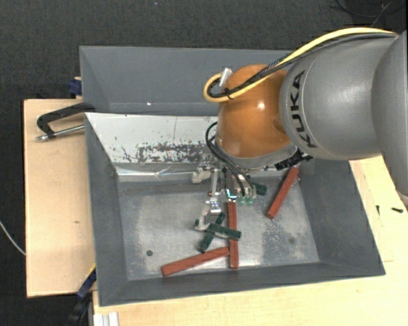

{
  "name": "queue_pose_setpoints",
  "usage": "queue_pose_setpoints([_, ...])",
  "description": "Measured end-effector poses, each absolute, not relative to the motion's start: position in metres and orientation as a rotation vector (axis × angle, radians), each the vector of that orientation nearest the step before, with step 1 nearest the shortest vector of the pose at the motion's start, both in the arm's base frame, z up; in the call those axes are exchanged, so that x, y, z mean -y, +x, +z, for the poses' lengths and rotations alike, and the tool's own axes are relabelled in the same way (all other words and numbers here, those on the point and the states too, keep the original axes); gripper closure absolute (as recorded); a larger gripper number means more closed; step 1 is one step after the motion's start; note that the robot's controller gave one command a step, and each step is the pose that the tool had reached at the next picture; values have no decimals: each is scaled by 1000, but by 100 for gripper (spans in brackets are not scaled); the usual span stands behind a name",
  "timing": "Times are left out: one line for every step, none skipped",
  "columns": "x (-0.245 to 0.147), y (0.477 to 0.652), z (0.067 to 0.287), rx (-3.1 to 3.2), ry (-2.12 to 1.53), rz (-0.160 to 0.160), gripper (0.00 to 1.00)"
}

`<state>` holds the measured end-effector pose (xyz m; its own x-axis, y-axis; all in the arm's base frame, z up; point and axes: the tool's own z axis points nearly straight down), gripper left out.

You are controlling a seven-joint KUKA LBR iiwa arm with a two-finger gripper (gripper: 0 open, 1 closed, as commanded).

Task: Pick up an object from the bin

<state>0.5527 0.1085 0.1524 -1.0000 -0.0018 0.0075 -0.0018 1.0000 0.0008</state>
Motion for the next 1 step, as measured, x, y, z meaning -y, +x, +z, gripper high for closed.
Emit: queue_pose_setpoints([-108, 555, 157, 3142, 1, -3, 0])
